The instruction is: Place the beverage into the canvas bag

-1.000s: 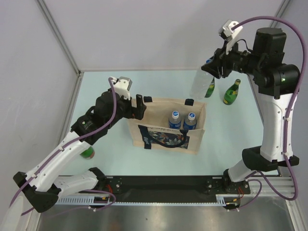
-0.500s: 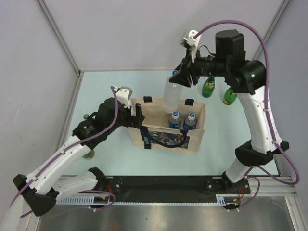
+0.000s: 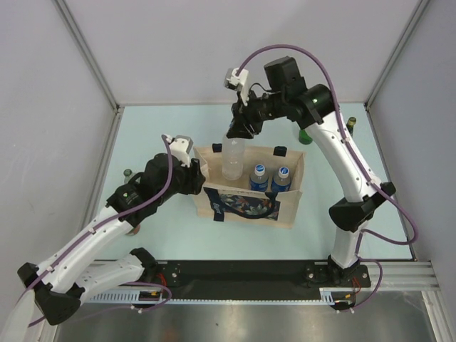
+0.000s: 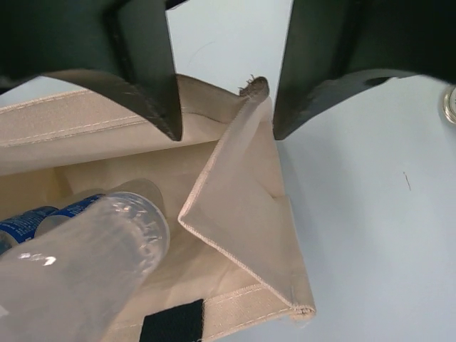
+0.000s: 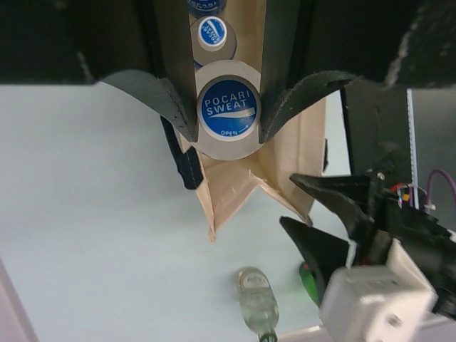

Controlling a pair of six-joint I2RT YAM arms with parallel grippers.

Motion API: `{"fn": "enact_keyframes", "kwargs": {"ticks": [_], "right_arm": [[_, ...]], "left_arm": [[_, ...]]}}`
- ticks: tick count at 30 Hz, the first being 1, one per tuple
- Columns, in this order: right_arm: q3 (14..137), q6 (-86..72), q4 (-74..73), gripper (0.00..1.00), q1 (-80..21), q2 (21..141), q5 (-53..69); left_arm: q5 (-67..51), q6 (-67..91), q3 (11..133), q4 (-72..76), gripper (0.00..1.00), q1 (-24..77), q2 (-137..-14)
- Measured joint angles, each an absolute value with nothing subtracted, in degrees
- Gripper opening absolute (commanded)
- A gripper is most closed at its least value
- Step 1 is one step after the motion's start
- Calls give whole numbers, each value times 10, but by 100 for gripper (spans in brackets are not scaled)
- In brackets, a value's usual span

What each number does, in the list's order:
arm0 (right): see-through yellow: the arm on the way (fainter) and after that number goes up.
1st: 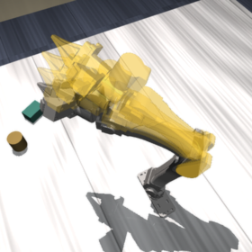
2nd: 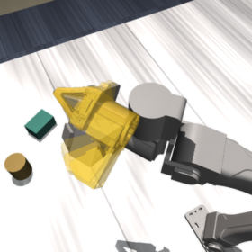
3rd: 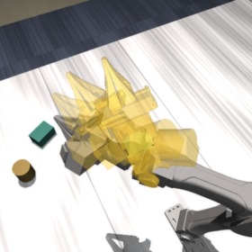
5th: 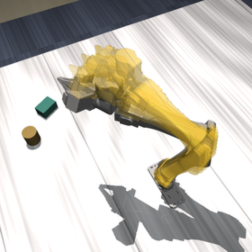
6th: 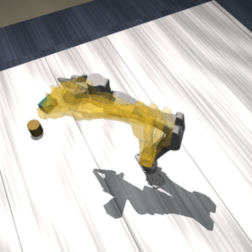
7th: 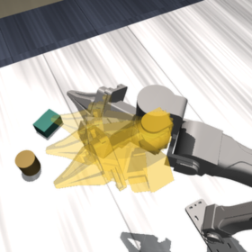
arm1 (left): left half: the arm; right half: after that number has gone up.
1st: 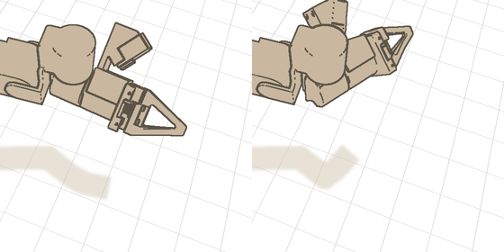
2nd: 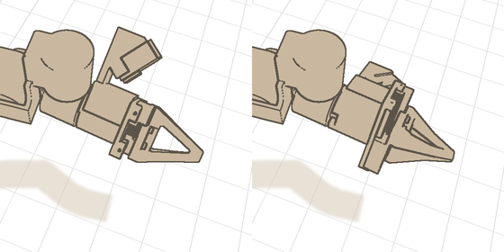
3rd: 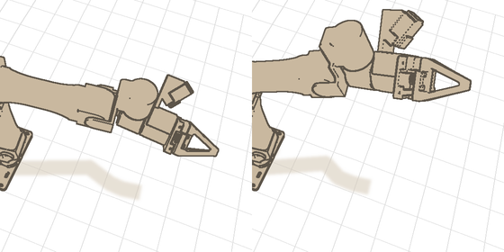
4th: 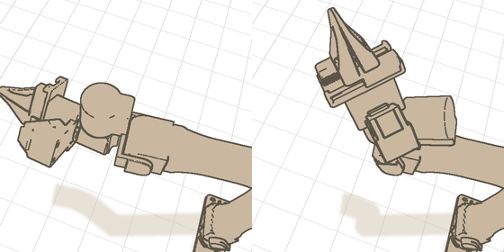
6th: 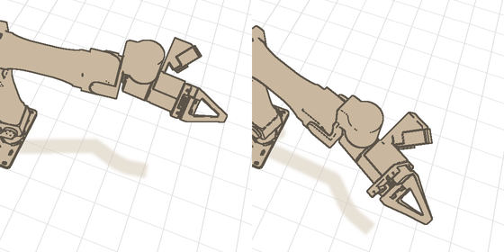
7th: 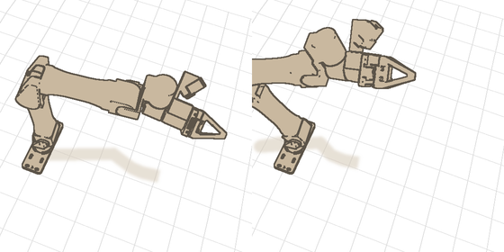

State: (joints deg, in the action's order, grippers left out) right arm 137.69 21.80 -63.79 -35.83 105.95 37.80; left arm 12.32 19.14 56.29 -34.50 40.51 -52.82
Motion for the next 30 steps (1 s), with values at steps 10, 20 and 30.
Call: {"fn": "enact_keyframes", "kwargs": {"ticks": [10,20,30], "right_arm": [[1122,332,-590,0,-362,1033,322],[930,422,-502,0,-369,969,288],[895,427,-459,35,-372,952,288]], "left_arm": [[118,195,559,-344,32,405,-521],[109,195,559,-344,26,402,-521],[103,195,571,-340,49,393,-521]]}}
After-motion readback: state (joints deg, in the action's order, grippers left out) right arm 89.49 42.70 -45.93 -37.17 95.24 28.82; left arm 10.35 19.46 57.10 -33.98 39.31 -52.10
